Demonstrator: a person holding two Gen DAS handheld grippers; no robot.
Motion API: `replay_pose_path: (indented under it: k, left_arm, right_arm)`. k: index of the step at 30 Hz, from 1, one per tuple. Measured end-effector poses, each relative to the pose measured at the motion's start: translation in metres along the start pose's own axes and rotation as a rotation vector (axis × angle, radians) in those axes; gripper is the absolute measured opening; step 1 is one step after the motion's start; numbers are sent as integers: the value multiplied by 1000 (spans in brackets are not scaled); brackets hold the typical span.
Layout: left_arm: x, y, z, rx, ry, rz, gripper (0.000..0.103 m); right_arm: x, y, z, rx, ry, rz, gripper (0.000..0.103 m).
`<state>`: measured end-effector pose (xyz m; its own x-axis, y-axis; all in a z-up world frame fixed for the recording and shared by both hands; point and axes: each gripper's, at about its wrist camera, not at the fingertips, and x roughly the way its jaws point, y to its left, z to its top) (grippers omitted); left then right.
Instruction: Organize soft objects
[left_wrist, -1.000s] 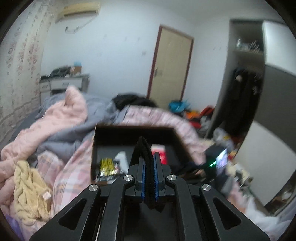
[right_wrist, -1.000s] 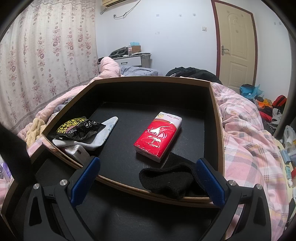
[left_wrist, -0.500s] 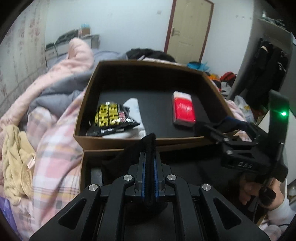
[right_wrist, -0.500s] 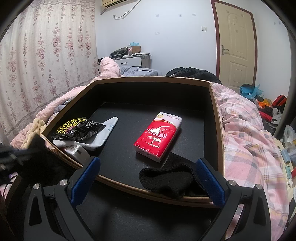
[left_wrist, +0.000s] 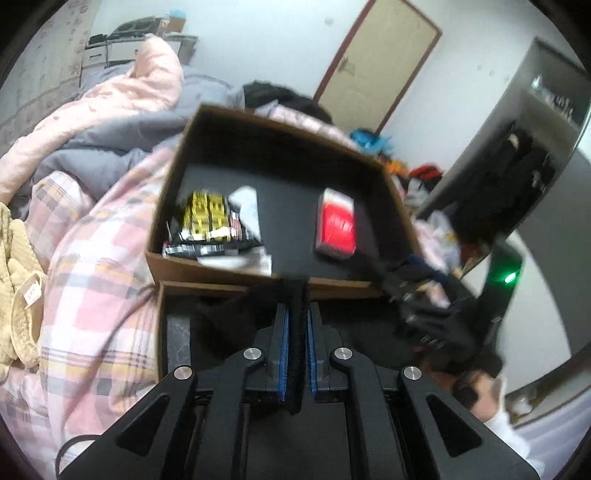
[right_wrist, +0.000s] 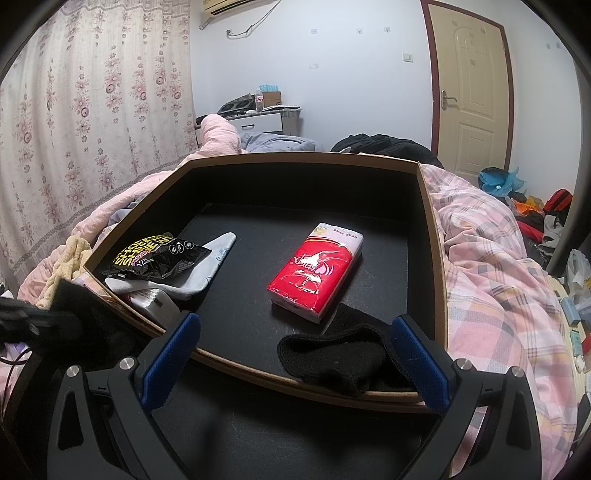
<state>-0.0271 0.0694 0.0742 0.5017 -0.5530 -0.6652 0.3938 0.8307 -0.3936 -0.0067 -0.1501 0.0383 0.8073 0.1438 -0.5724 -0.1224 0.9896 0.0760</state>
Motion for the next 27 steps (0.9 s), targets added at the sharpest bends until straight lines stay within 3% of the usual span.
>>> replay_pose_path:
  k: [6, 16, 20, 24, 27]
  left_arm:
    - [-17, -5, 5, -2, -91, 38, 4]
    - [-3, -13, 3, 45, -38, 24, 4]
    - [-3, -15, 2, 63, -87, 110, 4]
    - [-9, -30, -4, 158, -200, 286, 4]
    - [-16, -35, -5, 181, -243, 323, 4]
  right_arm:
    - [0, 0, 0, 0, 0, 0, 102]
    - [0, 0, -1, 1, -1, -1, 102]
    - [0, 1, -1, 1, -1, -1, 102]
    - [0, 1, -1, 1, -1, -1, 102]
    - [0, 1, -1, 1, -1, -1, 102]
